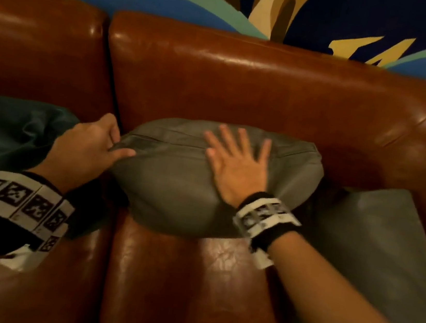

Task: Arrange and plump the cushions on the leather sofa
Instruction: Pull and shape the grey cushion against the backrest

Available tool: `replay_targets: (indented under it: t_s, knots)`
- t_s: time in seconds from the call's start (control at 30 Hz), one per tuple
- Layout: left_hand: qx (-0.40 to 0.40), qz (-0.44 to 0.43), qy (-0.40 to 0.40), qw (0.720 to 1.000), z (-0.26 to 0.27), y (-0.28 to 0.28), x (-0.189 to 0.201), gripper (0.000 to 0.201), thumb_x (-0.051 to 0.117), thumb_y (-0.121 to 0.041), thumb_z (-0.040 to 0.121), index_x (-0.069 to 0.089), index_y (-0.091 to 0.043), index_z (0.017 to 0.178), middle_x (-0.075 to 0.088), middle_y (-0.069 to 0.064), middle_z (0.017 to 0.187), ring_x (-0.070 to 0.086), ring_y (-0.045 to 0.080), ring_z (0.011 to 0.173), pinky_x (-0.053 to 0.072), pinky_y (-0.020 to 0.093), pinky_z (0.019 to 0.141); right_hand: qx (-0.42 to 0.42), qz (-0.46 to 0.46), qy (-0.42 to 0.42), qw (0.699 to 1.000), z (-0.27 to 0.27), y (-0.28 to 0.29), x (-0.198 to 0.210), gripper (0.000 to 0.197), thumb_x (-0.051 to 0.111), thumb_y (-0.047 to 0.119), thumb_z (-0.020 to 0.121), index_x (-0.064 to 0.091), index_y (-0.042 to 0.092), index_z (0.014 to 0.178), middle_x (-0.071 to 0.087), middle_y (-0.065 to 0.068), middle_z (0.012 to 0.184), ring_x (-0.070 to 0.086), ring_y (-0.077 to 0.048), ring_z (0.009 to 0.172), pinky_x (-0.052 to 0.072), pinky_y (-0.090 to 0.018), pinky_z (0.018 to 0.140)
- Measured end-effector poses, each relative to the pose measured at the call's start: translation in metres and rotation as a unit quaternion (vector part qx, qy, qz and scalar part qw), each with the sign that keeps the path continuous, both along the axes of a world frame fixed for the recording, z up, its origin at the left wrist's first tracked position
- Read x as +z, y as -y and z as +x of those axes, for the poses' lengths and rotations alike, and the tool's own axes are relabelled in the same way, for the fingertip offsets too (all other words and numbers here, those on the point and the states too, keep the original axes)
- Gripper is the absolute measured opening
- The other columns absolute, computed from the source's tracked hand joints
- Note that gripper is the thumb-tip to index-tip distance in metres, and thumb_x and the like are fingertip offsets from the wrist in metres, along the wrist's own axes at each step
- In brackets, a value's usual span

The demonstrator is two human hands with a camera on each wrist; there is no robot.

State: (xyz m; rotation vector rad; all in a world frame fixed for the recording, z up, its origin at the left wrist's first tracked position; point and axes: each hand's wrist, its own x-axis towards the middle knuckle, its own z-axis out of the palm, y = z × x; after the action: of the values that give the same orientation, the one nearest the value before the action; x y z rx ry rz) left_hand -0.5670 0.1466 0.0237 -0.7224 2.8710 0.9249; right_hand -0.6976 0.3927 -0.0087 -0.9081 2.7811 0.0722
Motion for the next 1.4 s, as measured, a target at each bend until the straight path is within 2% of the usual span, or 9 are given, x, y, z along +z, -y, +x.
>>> replay_targets:
  t_s: [0.2,0.3,0.43,0.6,0.77,0.9,1.1,1.3,1.4]
  knots:
    - [0.009,0.046,0.025,0.999,-0.029,-0.012,-0.004,0.034,0.064,-0.037,0.089,0.051,-0.019,0.114,0.048,-0.001,0.091,0.056,0.031,0.094,0.044,0.043,0.086,-0.159,0.091,0.027,0.983,-0.052,-0.068,0.015,0.059,0.008,0.061,0.1,0.003,0.042,0.156,-0.009,0.002,0.167,-0.017,-0.032,0.151,-0.023,-0.049,0.113]
    - [0.049,0.054,0.121,0.99,-0.042,-0.015,0.003,0.039,0.041,-0.049,0.099,0.063,-0.021,0.114,0.055,0.005,0.116,0.05,0.035,0.119,0.033,0.048,0.107,-0.344,-0.091,0.021,0.934,-0.056,-0.073,0.024,0.059,0.037,0.056,0.1,0.03,0.028,0.152,0.014,-0.014,0.163,0.013,-0.047,0.146,0.01,-0.054,0.119]
    - [0.056,0.116,0.074,0.989,-0.045,-0.019,0.011,0.02,0.056,-0.032,0.097,0.068,-0.016,0.093,0.069,0.009,0.103,0.062,0.029,0.102,0.049,0.045,0.095,-0.386,-0.284,0.044,0.877,-0.063,-0.078,0.048,0.043,0.072,0.027,0.089,0.056,0.008,0.124,0.059,-0.014,0.125,0.054,-0.03,0.119,0.042,-0.035,0.097]
    - [0.157,0.101,-0.036,0.982,-0.027,-0.008,0.005,0.017,0.081,-0.021,0.078,0.066,-0.013,0.083,0.07,0.009,0.09,0.066,0.023,0.087,0.053,0.036,0.083,-0.425,-0.34,0.061,0.837,-0.057,-0.105,0.052,0.033,0.085,0.037,0.072,0.075,0.017,0.096,0.071,-0.002,0.092,0.064,-0.016,0.088,0.05,-0.03,0.082]
    - [0.193,0.018,-0.034,0.98,-0.028,-0.022,-0.011,0.036,0.074,-0.034,0.083,0.067,-0.012,0.11,0.058,0.016,0.115,0.058,0.029,0.097,0.046,0.035,0.09,-0.5,-0.327,0.142,0.789,-0.061,-0.104,0.035,0.054,0.086,0.044,0.07,0.067,0.013,0.109,0.068,-0.01,0.102,0.062,-0.021,0.068,0.055,-0.034,0.065]
    - [0.241,0.114,-0.041,0.963,-0.033,-0.01,0.002,0.062,0.081,-0.033,0.076,0.057,-0.011,0.129,0.068,0.004,0.091,0.065,0.025,0.101,0.048,0.043,0.098,-0.494,-0.439,0.204,0.722,-0.071,-0.1,0.056,0.058,0.08,0.023,0.081,0.054,0.007,0.13,0.062,-0.005,0.093,0.056,-0.015,0.062,0.043,-0.018,0.036]
    - [0.256,0.378,-0.151,0.877,-0.012,-0.01,0.003,0.05,0.062,-0.013,0.093,0.048,-0.019,0.14,0.074,-0.004,0.09,0.069,0.0,0.079,0.055,0.018,0.078,-0.467,-0.559,0.281,0.624,-0.055,-0.118,0.063,0.053,0.06,0.01,0.096,0.042,0.008,0.145,0.07,-0.001,0.094,0.072,-0.004,0.066,0.055,-0.019,0.052]
    - [0.299,0.143,-0.13,0.935,-0.001,-0.047,-0.018,0.042,0.067,-0.044,0.087,0.064,-0.013,0.115,0.059,0.002,0.108,0.055,0.017,0.103,0.04,0.027,0.089,-0.526,-0.544,0.276,0.592,-0.027,-0.102,0.032,0.08,0.086,0.05,0.067,0.059,0.002,0.125,0.07,-0.012,0.113,0.07,-0.022,0.097,0.057,-0.036,0.083]
    - [0.318,0.139,-0.096,0.933,-0.004,-0.048,-0.009,0.044,0.074,-0.045,0.08,0.069,-0.008,0.102,0.067,0.006,0.096,0.063,0.022,0.096,0.048,0.032,0.086,-0.513,-0.52,0.302,0.613,-0.021,-0.1,0.04,0.035,0.086,0.029,0.072,0.068,0.007,0.092,0.073,-0.011,0.099,0.071,-0.022,0.091,0.056,-0.034,0.079]
